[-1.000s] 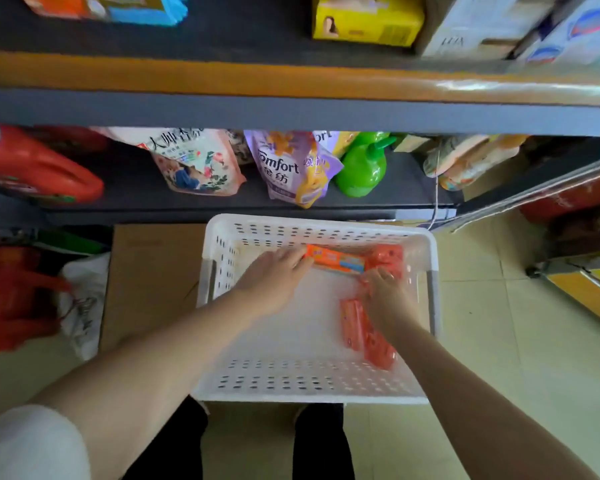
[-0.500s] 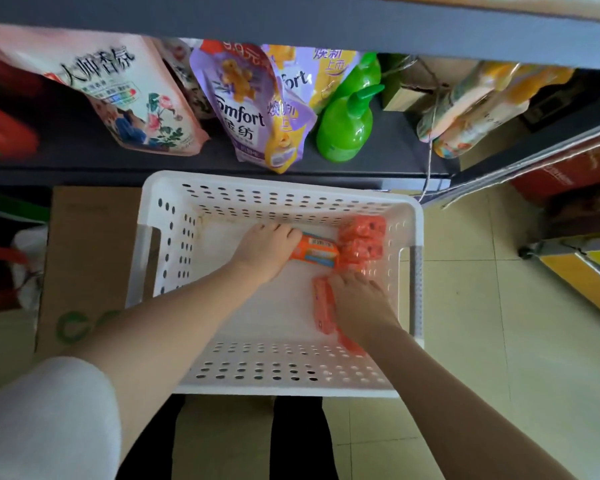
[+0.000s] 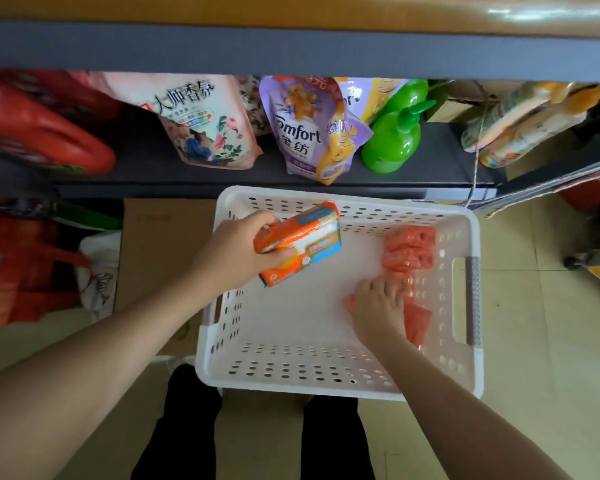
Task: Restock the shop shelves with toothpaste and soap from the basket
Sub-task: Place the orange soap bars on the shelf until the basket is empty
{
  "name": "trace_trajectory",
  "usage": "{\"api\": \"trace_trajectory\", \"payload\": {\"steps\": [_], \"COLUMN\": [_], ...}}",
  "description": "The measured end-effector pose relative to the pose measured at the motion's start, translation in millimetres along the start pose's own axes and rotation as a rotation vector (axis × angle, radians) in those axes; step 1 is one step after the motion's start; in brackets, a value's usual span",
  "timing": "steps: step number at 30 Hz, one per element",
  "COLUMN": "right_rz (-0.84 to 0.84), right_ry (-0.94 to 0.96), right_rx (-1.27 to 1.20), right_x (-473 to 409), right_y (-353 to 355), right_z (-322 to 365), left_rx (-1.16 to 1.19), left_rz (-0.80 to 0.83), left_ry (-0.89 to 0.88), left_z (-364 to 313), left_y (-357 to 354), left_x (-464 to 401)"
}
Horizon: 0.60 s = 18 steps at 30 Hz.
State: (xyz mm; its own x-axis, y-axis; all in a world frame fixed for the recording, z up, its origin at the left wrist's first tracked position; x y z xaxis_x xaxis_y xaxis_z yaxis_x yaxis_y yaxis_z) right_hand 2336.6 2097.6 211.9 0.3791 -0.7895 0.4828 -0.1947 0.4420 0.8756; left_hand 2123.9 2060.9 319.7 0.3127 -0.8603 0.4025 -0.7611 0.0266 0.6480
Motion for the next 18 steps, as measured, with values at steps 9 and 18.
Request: {"api": "trace_trajectory", "payload": {"steps": [9, 18], "right_rz": [0.105, -0.084], "right_ry": [0.118, 0.221], "right_rx": [-0.715, -1.414], "right_x": [14, 13], "right_y": [101, 300], "right_z": [59, 138], "left_rx": [0.102, -0.046], "left_rz": [-0.247, -0.537], "left_ry": [-0.152, -0.280], "left_z": [-40, -71], "left_y": [119, 272], "left_x": [32, 47]}}
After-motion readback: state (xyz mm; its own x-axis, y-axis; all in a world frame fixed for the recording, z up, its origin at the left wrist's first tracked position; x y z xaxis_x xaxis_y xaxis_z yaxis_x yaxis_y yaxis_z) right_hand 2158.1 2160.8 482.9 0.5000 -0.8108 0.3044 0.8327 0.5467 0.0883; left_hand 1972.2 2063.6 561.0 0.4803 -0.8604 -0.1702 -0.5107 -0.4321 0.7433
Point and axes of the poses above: each hand's wrist, its own x-axis away from the middle knuckle, its own y-axis out of the back of the hand, z = x × y, the point moved 10 cm from there along -x, towards the middle knuckle, and after that the axes turned 3 degrees about -z, right-handed, at the moved point
